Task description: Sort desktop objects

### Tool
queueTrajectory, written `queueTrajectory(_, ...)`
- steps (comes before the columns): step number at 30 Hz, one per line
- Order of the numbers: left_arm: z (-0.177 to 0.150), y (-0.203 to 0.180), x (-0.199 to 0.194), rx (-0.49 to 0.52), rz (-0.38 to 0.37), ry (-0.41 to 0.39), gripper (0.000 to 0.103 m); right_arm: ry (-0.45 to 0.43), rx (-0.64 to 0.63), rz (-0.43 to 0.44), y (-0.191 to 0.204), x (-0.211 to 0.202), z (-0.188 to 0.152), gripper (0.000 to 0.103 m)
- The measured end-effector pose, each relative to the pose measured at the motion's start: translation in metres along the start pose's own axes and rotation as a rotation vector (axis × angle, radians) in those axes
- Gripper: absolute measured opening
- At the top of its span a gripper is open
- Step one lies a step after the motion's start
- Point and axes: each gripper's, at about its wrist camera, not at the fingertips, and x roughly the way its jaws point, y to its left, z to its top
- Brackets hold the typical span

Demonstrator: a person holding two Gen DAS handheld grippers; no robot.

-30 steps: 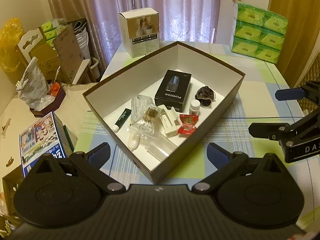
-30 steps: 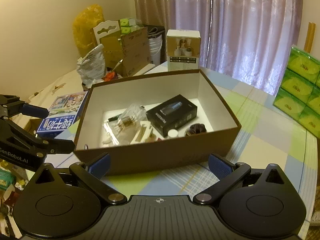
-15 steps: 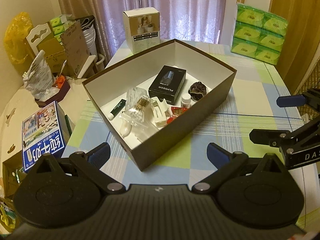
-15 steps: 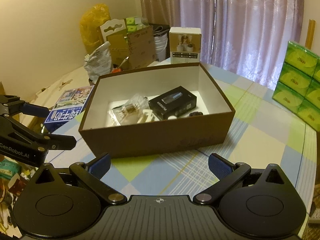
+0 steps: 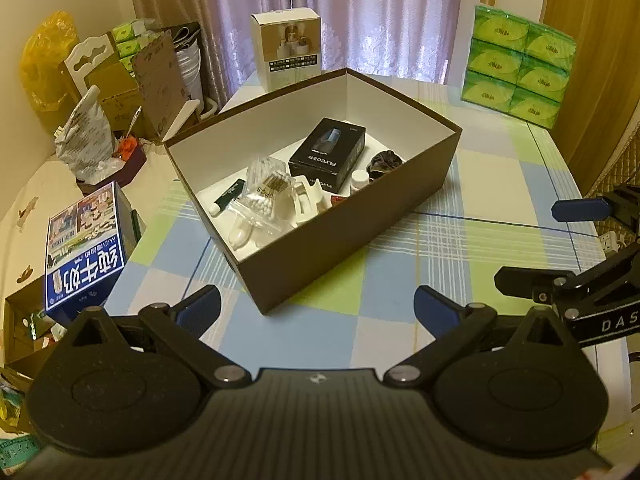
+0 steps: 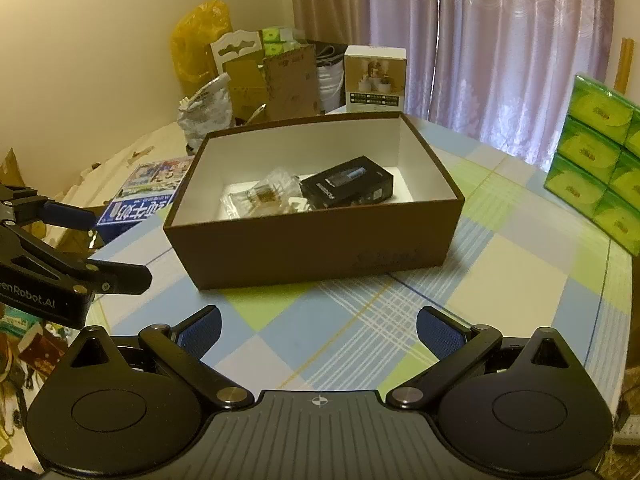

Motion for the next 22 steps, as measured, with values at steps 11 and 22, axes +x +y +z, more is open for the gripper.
queueTrajectory(11, -0.011, -0.013, -0.001, -0.028, 0.011, 0.016, 0.101, 0.005, -0.015, -0.015, -0.004, -0.007, -0.018, 0.101)
queueTrajectory(22, -0.01, -0.022, 0.002, -0.007, 0.003, 0.017, 0.102, 0.007, -0.005, -0.017, -0.005, -0.011, -0.026, 0.101)
